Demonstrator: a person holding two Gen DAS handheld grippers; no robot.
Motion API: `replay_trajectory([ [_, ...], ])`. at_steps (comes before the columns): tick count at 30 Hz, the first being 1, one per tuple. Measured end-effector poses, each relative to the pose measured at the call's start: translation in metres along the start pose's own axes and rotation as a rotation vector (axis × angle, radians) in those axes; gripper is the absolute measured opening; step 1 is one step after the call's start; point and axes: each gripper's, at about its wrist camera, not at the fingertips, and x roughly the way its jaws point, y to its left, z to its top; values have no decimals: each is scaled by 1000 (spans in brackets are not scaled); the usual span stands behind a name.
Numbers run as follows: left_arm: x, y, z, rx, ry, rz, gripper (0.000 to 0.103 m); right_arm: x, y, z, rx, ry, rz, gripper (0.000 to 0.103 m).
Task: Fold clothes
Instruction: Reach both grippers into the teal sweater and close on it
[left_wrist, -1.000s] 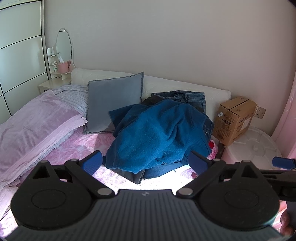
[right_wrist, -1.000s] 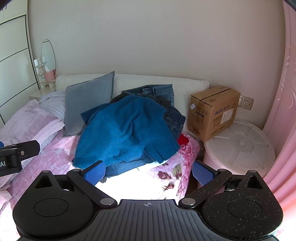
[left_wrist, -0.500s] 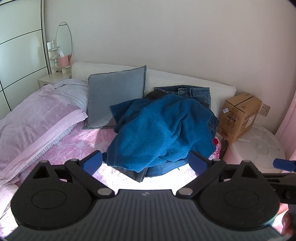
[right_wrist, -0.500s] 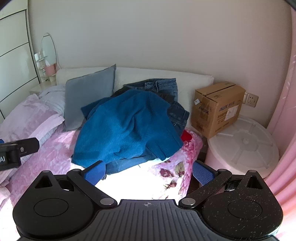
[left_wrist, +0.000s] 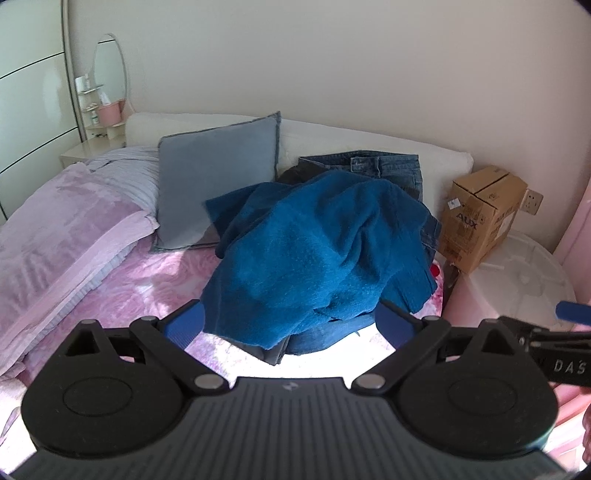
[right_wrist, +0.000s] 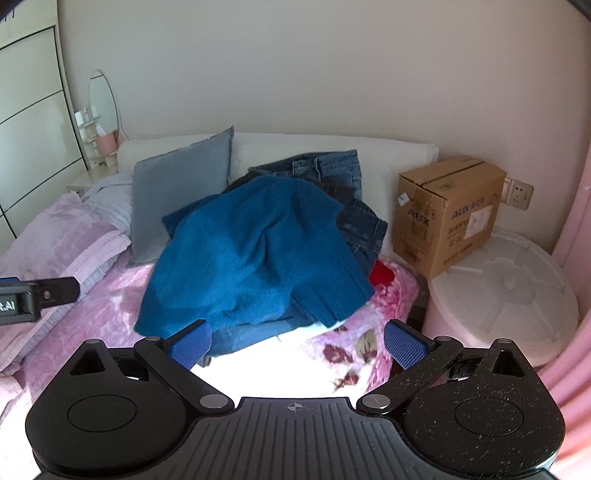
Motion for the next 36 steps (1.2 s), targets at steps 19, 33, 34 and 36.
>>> replay_trajectory([
  [19, 148, -18, 7, 54, 173, -12, 88, 114, -49, 42, -20, 103, 32, 102],
  [33, 233, -38, 1, 172, 263, 23, 86, 204, -70, 69, -54, 253, 94, 92],
  [34, 238, -38, 0, 171, 274, 26, 83, 209, -71, 71, -58, 257, 97, 92],
  [36, 250, -36, -2, 165, 298, 32, 76, 220, -73, 76, -67, 267, 102, 92],
])
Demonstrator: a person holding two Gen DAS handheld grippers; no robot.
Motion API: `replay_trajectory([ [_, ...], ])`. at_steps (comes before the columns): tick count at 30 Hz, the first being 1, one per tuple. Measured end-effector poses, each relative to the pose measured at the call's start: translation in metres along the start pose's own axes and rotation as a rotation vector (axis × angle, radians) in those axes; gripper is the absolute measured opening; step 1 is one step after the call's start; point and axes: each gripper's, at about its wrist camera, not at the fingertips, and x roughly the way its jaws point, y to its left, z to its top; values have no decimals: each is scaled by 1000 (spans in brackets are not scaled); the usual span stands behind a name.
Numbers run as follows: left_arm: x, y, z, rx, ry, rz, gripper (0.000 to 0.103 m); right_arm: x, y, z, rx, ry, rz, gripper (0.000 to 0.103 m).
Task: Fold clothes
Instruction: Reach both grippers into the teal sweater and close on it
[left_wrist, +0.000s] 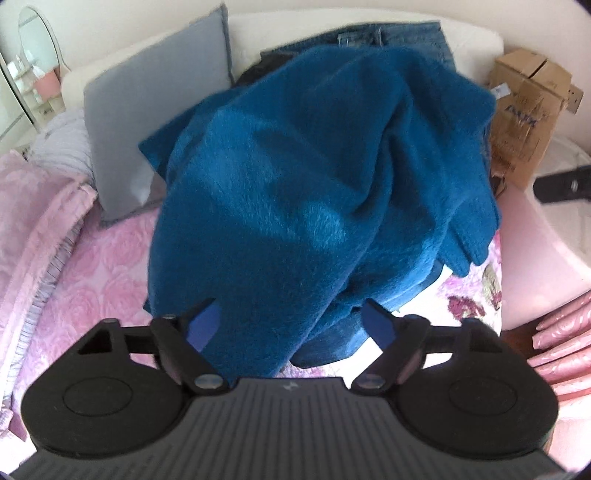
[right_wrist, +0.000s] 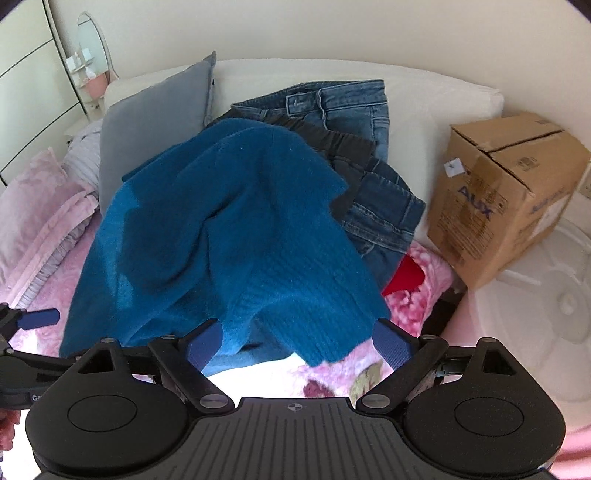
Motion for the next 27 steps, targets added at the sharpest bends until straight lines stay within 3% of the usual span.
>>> replay_trajectory([
  [14, 64, 6, 14, -27, 104, 26, 75, 56, -20, 53, -39, -8, 30, 90],
  [16, 70, 9, 15, -41, 107, 29, 64, 66, -20, 61, -44, -14, 34, 89],
  [18, 75, 11, 17, -60, 108, 34, 52, 78, -18, 69, -56, -20, 38, 83],
  [21, 75, 18, 19, -87, 93, 27, 38, 93, -13, 79, -80, -7, 47, 59],
  [23, 71, 21, 19, -100, 75, 24, 30, 99, -10, 82, -90, 17, 56, 33],
  [25, 64, 24, 18, -107, 55, 22, 22, 97, -9, 83, -83, 25, 83, 18],
  [27, 54, 28, 15, -121, 29, 30, 20, 95, -7, 83, -79, 32, 110, 15],
])
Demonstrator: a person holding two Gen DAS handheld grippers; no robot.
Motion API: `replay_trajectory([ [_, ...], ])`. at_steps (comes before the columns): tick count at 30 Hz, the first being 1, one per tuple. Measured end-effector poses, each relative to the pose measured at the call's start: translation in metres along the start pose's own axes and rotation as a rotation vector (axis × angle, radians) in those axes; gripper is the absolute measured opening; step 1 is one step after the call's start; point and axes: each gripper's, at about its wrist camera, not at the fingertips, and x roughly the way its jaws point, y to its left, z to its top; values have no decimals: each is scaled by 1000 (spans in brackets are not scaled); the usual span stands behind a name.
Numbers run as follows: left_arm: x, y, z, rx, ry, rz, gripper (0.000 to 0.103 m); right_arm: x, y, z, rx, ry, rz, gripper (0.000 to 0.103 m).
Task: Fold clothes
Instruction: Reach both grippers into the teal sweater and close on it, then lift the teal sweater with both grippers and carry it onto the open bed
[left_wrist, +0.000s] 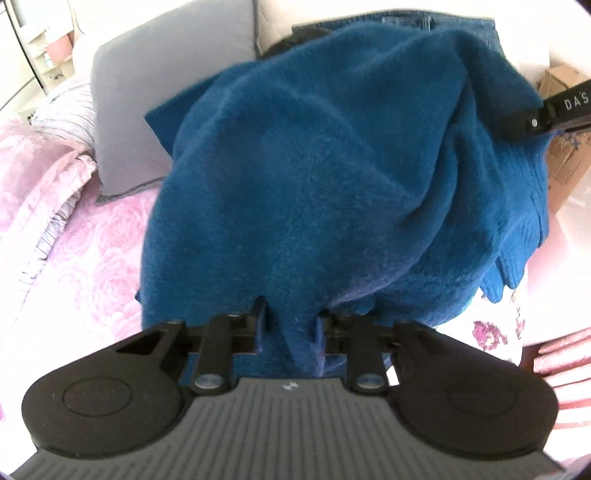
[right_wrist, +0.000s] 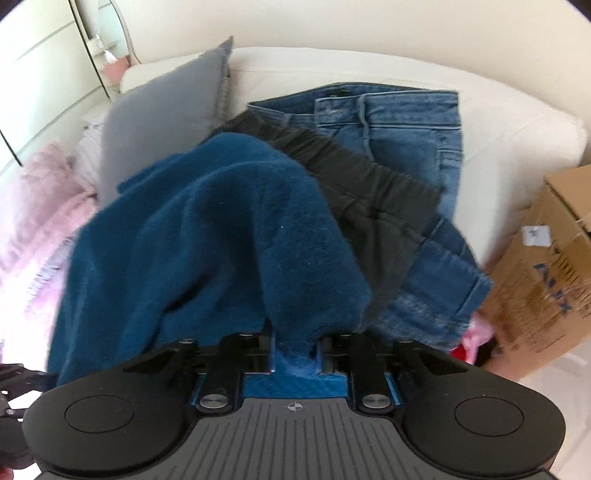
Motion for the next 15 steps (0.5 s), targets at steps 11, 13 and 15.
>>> replay_trajectory([
  [11, -103, 66, -24, -229, -259, 177, 10, -71, 82, 22, -164, -114, 139, 10],
  [13, -131, 86, -34, -309, -310, 204, 6, -92, 111, 23, -201, -167, 170, 10],
  [15, -158, 106, -49, -370, -350, 233, 6, -112, 140, 23, -238, -219, 202, 9],
])
